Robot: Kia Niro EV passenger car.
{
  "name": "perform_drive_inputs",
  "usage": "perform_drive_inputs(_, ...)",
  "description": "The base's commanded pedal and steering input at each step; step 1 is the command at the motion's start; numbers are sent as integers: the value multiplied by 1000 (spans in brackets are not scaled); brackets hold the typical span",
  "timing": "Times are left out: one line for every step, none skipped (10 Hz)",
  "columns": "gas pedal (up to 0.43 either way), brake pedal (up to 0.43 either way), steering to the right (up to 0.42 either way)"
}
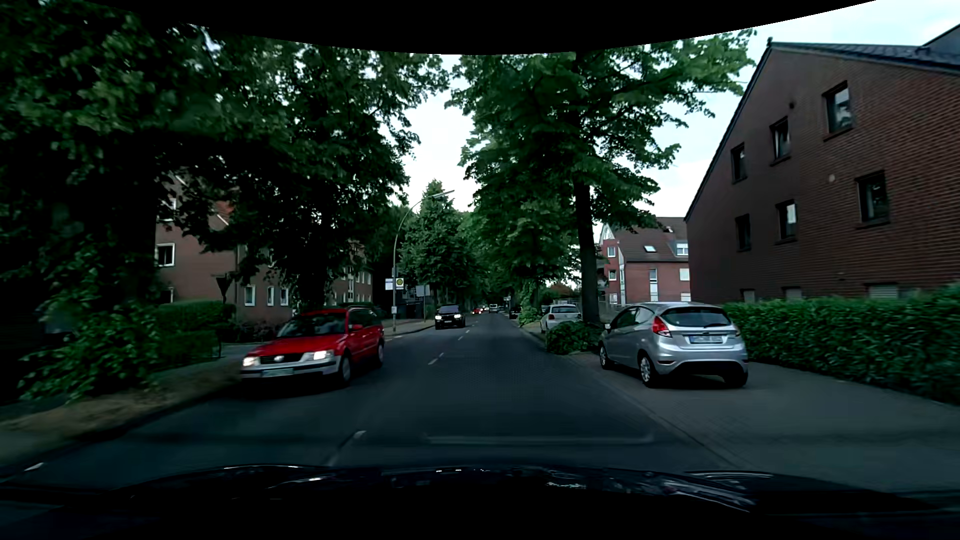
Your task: Follow the waypoints while adhering to traffic rules and regulations
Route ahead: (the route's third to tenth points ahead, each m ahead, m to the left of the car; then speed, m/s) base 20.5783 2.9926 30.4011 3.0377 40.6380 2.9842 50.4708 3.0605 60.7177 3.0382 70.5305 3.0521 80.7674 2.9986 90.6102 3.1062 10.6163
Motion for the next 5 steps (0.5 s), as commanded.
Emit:
perform_drive_inputs(280,0,5)
perform_drive_inputs(268,0,3)
perform_drive_inputs(260,0,-4)
perform_drive_inputs(248,0,-5)
perform_drive_inputs(228,0,-3)
